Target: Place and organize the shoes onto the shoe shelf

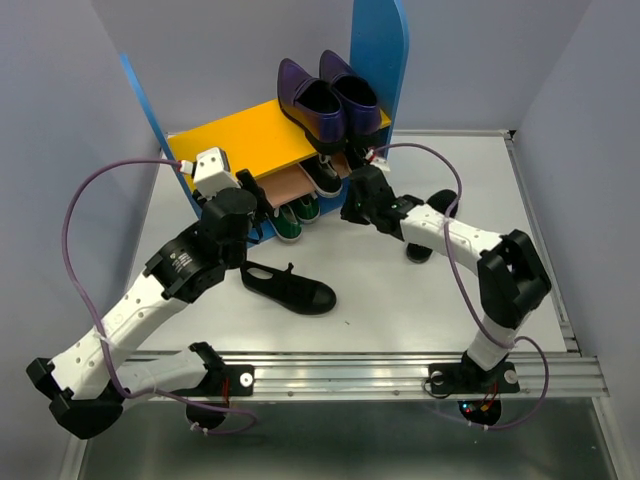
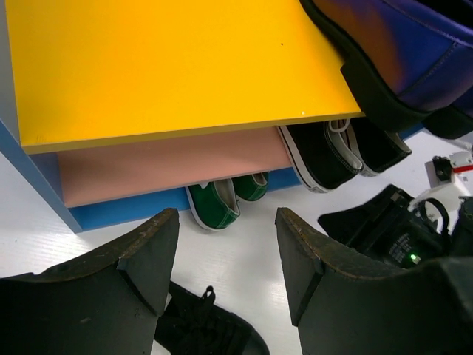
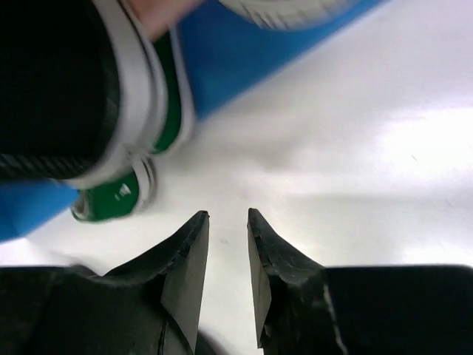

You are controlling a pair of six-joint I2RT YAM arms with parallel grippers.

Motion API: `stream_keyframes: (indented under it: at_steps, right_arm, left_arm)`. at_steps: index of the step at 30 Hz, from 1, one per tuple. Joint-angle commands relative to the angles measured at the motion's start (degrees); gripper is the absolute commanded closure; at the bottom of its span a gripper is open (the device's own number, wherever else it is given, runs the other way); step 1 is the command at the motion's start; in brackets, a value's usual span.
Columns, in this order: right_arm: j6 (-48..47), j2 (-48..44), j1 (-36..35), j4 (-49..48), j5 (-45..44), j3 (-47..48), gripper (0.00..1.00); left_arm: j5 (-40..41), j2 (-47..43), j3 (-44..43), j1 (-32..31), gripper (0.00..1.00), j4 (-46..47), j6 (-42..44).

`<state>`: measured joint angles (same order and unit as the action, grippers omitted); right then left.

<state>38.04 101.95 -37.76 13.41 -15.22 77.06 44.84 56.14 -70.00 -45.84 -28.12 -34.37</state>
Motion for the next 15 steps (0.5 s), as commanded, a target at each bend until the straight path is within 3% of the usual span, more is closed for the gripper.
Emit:
stream_keyframes:
  at_steps: [1,9,12,15]
  right_arm:
    - [1.51,-8.86,-0.12,-0.67,-2.53,-6.29,0.66]
    - [4.85,-22.84,-0.12,6.8,-7.97,-20.8,0.57]
    - [4.94,-26.62,-0.12,10.49,-11.22,-22.12,0.38]
    - [4.5,-28.82,-0.12,13.39,-13.51,-22.21,0.29]
  left_arm:
    - [-2.2,1.68,0.12,0.23,0.34,-1.67,2.29]
    - [-13.63,1.08,8.55,-2.75,0.39,-6.77,5.19]
    - [-17.41,0.99,13.37,-3.37,0.38,-8.0,5.37]
    - [-21.01,3.36,14.18,-3.72,0.34,-8.54,3.52]
